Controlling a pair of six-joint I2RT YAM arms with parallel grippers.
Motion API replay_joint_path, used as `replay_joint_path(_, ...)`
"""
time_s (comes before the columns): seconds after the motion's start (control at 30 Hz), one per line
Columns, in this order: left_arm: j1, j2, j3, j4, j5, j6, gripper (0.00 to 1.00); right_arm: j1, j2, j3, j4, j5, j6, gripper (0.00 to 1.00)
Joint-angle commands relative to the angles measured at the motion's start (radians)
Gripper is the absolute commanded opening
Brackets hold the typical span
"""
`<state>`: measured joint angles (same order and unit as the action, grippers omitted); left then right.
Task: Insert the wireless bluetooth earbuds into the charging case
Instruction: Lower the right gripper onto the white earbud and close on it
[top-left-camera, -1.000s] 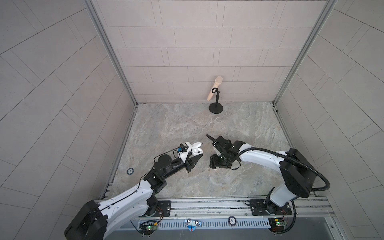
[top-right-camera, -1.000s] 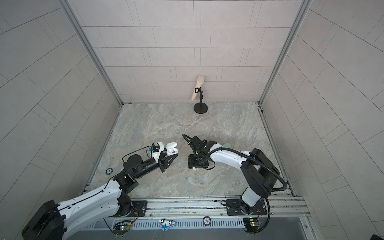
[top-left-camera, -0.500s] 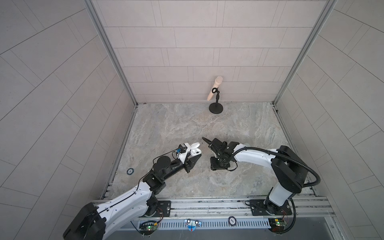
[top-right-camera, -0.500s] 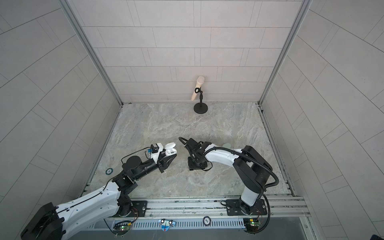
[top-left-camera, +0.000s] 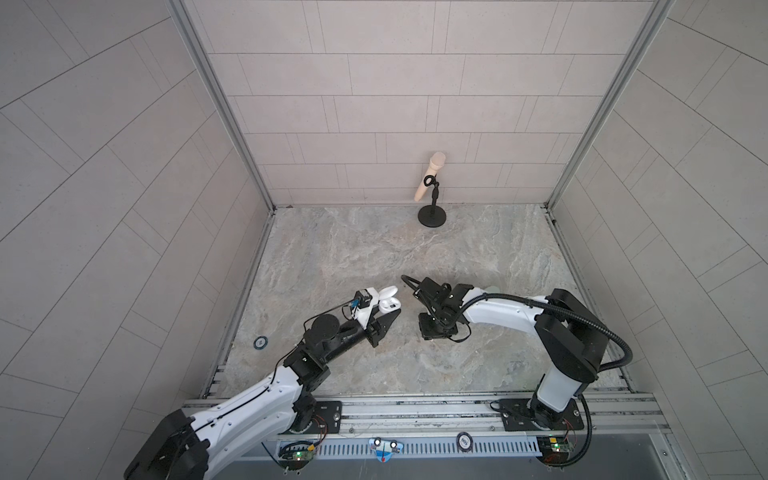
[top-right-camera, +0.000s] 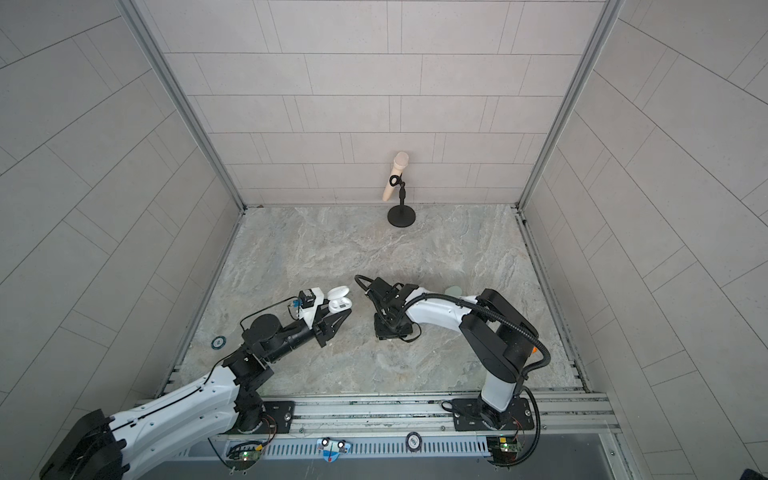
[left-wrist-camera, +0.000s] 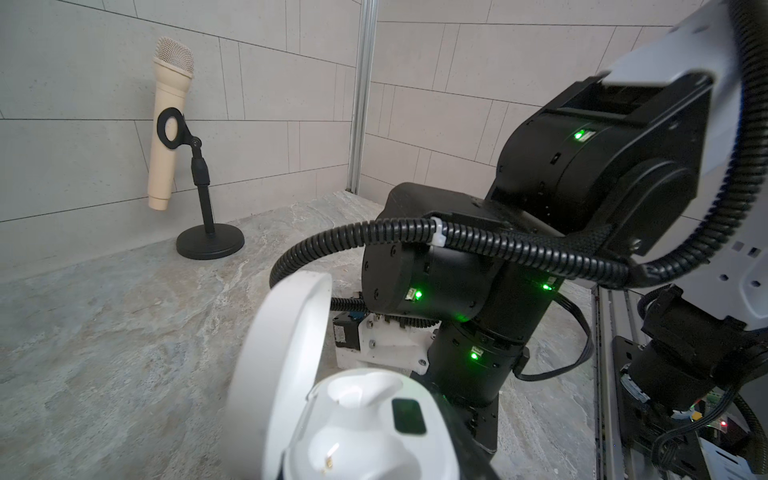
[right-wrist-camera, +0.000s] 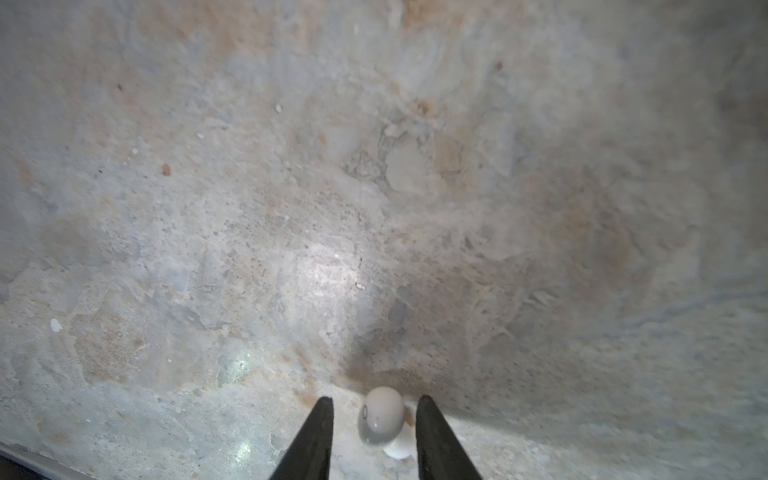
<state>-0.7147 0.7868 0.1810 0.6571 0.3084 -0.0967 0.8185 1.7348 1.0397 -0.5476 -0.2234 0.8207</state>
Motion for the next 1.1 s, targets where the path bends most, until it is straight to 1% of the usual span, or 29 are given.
replay_joint_path(0.0, 0.003, -0.018, -0.014, 0.011, -0.009, 0.006, 0.11, 0.008, 0.024, 0.021, -0.022, 0.028, 0.018, 0.34)
replay_joint_path(0.23, 0.003, -0.032, -0.02, 0.007, -0.015, 0.008, 0.11, 0.018, 0.05, 0.045, -0.074, 0.056, 0.012, 0.28)
replay_joint_path(0.5, 0.003, -0.034, -0.023, 0.007, -0.02, 0.008, 0.11, 0.027, 0.071, 0.056, -0.112, 0.073, 0.006, 0.26)
replay_joint_path(0.73, 0.003, -0.04, -0.024, 0.007, -0.02, 0.008, 0.11, 0.027, 0.075, 0.053, -0.118, 0.079, 0.003, 0.17)
replay_joint_path(0.8, 0.003, -0.04, -0.023, 0.007, -0.02, 0.009, 0.11, 0.027, 0.07, 0.052, -0.118, 0.08, 0.003, 0.15)
replay_joint_path(1.07, 0.003, -0.025, -0.01, -0.005, 0.001, 0.012, 0.11, 0.02, 0.0, 0.036, -0.107, 0.094, -0.011, 0.13)
